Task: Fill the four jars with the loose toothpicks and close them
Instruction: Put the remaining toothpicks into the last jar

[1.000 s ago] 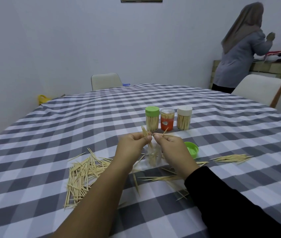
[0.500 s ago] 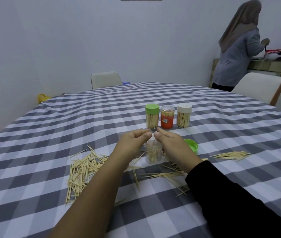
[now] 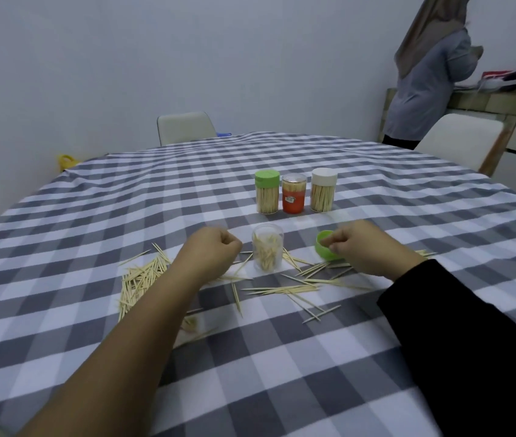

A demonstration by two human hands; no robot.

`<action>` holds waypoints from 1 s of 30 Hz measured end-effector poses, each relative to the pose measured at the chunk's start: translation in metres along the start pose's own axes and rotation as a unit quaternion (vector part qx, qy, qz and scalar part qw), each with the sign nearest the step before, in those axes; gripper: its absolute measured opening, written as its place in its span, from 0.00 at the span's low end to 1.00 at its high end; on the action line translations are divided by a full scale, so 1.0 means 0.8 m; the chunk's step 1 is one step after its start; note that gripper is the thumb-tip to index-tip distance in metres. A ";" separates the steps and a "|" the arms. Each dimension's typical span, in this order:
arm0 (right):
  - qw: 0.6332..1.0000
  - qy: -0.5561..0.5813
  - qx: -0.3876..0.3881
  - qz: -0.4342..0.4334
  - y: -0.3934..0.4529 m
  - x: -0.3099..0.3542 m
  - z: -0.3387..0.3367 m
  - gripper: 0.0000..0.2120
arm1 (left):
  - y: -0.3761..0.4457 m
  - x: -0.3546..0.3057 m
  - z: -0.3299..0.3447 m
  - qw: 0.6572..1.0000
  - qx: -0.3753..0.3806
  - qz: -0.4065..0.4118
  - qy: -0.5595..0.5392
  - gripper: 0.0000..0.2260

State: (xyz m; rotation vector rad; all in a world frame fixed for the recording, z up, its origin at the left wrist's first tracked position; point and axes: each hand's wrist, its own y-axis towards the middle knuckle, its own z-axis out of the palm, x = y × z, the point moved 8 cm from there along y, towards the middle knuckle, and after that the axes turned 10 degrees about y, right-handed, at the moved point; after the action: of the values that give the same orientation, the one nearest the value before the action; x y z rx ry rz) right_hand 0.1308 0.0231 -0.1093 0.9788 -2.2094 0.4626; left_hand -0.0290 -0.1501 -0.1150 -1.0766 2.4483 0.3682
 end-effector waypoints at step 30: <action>0.940 -0.326 -0.011 -0.097 -0.004 -0.106 -0.035 0.14 | -0.017 -0.179 0.137 0.917 0.058 0.259 0.299 0.12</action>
State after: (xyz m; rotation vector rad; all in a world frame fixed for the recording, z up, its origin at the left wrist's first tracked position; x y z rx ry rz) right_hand 0.1874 0.0806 -0.1482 1.4811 -2.6346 0.0075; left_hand 0.0984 -0.0246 -0.1407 -0.5092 3.2536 0.0383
